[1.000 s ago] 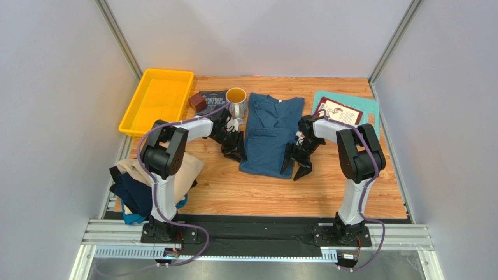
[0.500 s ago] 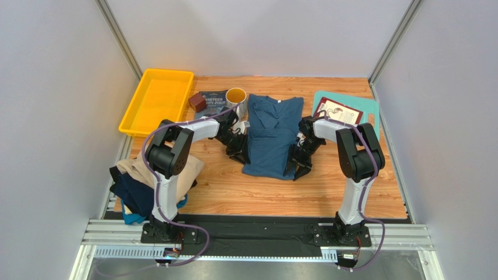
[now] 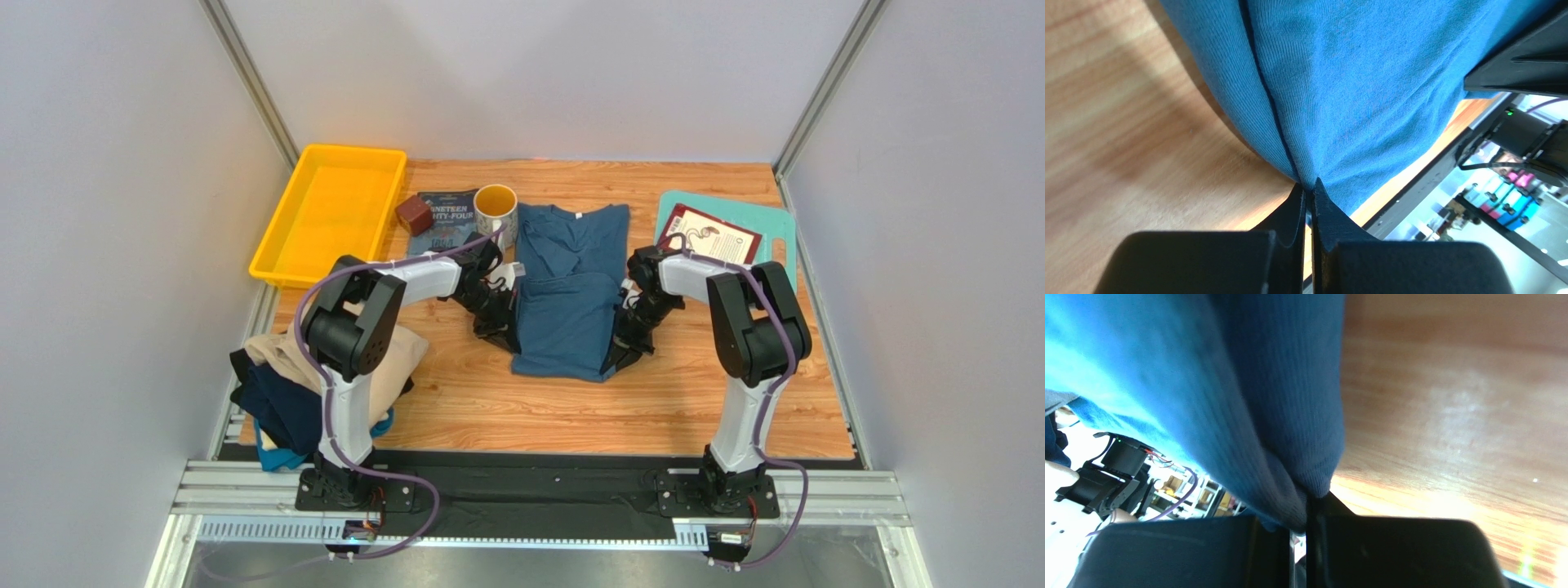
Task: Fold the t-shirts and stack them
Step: Grab one side of the 2/3 rectangular tshirt with both arms, then fold the long partially folded tshirt into a neat square
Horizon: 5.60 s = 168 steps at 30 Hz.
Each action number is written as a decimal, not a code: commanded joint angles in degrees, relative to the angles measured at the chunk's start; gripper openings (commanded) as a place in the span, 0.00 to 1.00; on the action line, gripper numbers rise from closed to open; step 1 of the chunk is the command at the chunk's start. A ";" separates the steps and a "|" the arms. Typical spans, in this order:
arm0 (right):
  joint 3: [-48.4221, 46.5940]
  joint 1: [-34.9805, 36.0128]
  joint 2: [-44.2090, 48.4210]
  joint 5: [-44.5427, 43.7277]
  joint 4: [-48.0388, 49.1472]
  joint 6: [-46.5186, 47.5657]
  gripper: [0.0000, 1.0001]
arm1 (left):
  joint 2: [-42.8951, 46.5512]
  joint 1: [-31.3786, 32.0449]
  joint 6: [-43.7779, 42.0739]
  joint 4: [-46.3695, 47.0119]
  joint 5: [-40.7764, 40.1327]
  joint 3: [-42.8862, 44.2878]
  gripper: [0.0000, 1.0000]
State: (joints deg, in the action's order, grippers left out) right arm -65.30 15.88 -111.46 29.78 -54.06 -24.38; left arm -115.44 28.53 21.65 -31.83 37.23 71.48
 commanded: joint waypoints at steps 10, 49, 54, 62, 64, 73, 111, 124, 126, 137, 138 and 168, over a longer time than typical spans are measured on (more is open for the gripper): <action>5.80 0.47 18.09 -6.05 0.10 -0.14 0.00 | 15.31 0.47 -3.37 -6.65 -3.57 -3.02 0.00; -42.54 -7.00 -5.87 -8.78 -8.96 0.91 0.00 | -14.89 -2.69 -2.66 -19.15 -17.54 51.91 0.00; -43.86 -7.53 -10.17 -8.69 -6.58 1.35 0.00 | -19.64 -3.05 -2.75 -15.72 -17.11 55.60 0.00; -44.65 -8.06 -11.94 -9.30 1.93 1.18 0.00 | -24.66 -3.66 -2.84 -10.62 -17.37 61.41 0.00; -45.00 -8.32 -12.46 -9.39 3.17 0.83 0.00 | -25.10 -3.75 -3.10 -8.51 -18.16 61.58 0.00; -48.52 -9.11 -17.92 -9.13 5.37 -1.54 0.40 | -27.74 -3.92 -3.02 -5.17 -14.92 62.90 0.34; -43.95 -14.03 -20.72 11.00 30.33 -29.58 0.05 | -7.16 1.08 -1.44 3.71 -5.16 40.14 0.50; -45.53 -14.30 -24.15 12.93 37.62 -37.84 0.09 | -19.12 4.07 -0.21 5.91 -7.26 42.59 0.46; -45.71 -14.30 -24.51 13.37 38.59 -38.80 0.09 | -20.44 4.16 0.41 5.82 -8.40 43.74 0.46; -51.76 -14.56 -28.98 13.46 40.35 -43.29 0.19 | -23.43 4.51 -0.03 3.89 -11.04 44.18 0.45; -52.21 -14.65 -29.42 13.29 40.35 -43.56 0.21 | -23.34 4.51 -0.12 3.80 -10.95 44.18 0.45; -47.93 -16.14 -16.52 13.03 24.54 -27.22 0.49 | -16.49 10.57 -4.16 1.43 -9.46 26.53 0.40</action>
State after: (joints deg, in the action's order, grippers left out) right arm -116.71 -2.33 -137.78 41.25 -21.06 -62.59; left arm -133.12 36.40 20.23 -22.85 28.67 103.44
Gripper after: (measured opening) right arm 0.487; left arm 0.403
